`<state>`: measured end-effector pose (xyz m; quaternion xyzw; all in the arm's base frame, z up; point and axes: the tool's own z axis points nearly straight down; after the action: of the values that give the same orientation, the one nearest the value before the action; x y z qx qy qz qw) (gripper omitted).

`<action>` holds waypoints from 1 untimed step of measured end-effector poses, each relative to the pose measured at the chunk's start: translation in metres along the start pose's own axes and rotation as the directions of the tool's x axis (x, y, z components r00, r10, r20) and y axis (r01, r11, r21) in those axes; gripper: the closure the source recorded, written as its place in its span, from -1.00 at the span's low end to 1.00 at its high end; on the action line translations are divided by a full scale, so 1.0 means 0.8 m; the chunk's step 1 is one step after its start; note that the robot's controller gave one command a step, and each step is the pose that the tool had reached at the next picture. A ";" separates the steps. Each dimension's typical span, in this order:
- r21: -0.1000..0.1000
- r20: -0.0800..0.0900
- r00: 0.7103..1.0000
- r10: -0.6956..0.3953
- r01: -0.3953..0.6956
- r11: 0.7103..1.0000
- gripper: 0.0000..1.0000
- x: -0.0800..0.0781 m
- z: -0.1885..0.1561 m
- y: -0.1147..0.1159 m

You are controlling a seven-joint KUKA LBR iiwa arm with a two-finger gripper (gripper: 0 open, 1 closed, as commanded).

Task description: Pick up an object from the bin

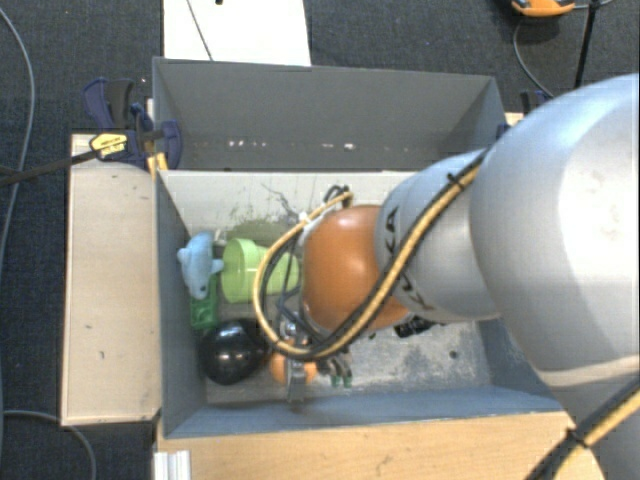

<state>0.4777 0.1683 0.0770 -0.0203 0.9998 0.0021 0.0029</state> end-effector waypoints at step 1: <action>0.001 0.001 1.000 0.001 -0.001 1.000 1.00 0.001 -0.007 -0.001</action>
Offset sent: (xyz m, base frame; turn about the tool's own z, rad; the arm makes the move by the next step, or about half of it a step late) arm -0.0002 0.0001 0.0325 0.0000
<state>0.4773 0.1673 0.0823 -0.0197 0.9998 0.0016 0.0032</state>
